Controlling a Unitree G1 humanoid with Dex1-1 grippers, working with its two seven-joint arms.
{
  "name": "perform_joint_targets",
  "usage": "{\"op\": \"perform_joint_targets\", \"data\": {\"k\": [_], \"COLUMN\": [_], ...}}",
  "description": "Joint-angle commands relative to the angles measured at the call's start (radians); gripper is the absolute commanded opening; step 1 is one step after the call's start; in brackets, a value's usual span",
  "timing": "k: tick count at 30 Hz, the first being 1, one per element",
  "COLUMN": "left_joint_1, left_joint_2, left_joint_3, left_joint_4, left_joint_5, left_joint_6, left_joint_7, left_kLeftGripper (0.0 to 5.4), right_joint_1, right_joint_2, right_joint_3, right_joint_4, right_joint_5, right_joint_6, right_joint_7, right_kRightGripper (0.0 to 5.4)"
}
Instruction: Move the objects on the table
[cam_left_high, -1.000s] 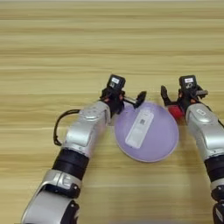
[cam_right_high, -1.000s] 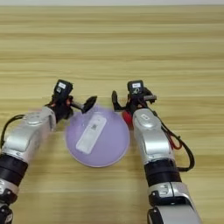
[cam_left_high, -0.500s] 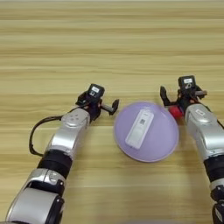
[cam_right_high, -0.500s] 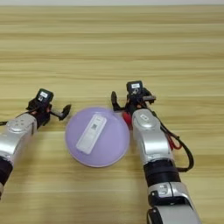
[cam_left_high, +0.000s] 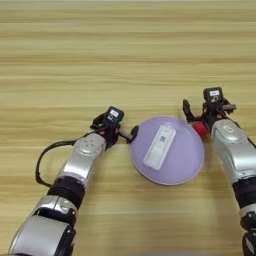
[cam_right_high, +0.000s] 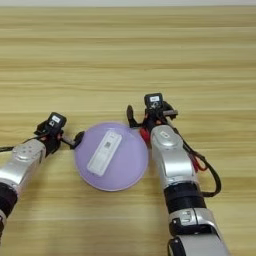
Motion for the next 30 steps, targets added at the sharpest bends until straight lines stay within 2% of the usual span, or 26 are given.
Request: {"op": "perform_joint_targets", "data": {"k": [1, 20, 25, 30], "left_joint_1": [0.005, 0.001, -0.014, -0.038], "left_joint_2": [-0.003, -0.021, -0.010, 0.012], "left_joint_3": [-0.002, -0.069, -0.069, -0.046], "left_joint_4": [0.012, 0.151, 0.180, 0.209], "left_joint_5": [0.009, 0.076, 0.087, 0.088], "left_joint_6": [-0.015, -0.065, -0.086, -0.101], "left_joint_7": [-0.007, -0.027, -0.005, 0.009], "left_kLeftGripper": [5.37, 5.37, 5.37, 5.37], "right_joint_1": [-0.013, -0.011, -0.009, -0.008], "right_joint_2": [0.002, 0.001, 0.002, 0.002], "right_joint_3": [0.002, 0.002, 0.002, 0.003], "right_joint_4": [0.010, 0.001, -0.005, -0.007], "right_joint_5": [-0.004, -0.004, -0.004, -0.005], "right_joint_6": [-0.002, 0.000, 0.001, 0.001], "right_joint_7": [-0.009, -0.009, -0.009, -0.009], "right_kRightGripper": [5.40, 5.40, 5.40, 5.40]}}
